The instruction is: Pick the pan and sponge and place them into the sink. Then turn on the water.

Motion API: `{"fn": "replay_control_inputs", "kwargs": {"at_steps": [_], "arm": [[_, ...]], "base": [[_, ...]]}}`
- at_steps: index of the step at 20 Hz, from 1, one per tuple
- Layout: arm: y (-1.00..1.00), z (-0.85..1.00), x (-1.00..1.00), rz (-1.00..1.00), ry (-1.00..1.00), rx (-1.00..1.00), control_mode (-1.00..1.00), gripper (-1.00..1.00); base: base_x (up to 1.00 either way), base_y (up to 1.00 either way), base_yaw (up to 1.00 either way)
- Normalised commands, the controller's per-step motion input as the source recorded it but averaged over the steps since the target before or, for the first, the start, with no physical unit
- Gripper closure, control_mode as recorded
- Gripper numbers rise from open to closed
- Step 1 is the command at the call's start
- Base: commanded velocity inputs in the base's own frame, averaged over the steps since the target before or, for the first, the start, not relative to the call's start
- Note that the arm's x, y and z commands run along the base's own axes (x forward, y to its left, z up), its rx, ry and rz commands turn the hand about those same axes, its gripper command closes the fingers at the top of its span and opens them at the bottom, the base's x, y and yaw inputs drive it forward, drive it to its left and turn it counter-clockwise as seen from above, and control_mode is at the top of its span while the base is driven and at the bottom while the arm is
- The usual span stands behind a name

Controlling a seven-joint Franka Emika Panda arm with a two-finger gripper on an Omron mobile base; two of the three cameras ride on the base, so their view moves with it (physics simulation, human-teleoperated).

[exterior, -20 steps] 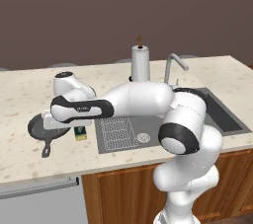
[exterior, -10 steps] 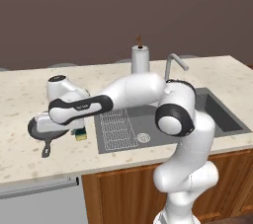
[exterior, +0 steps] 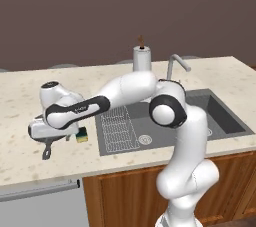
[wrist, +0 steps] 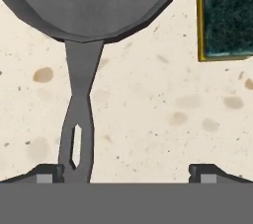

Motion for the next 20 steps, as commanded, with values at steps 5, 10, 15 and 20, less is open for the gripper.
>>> {"fn": "replay_control_inputs", "kwargs": {"at_steps": [5, 10, 15, 20], "arm": [[0.20, -0.25, 0.14, 0.00, 0.02, 0.00, -1.00, -1.00], [0.16, -0.23, 0.18, 0.00, 0.02, 0.00, -1.00, -1.00], [0.13, -0.22, 0.22, 0.00, 0.01, 0.00, -1.00, -1.00], [0.12, -0.22, 0.26, 0.00, 0.00, -0.01, -1.00, -1.00]], "base": [[0.00, 0.00, 0.00], [0.00, 0.00, 0.00], [0.00, 0.00, 0.00], [0.00, 0.00, 0.00]]}}
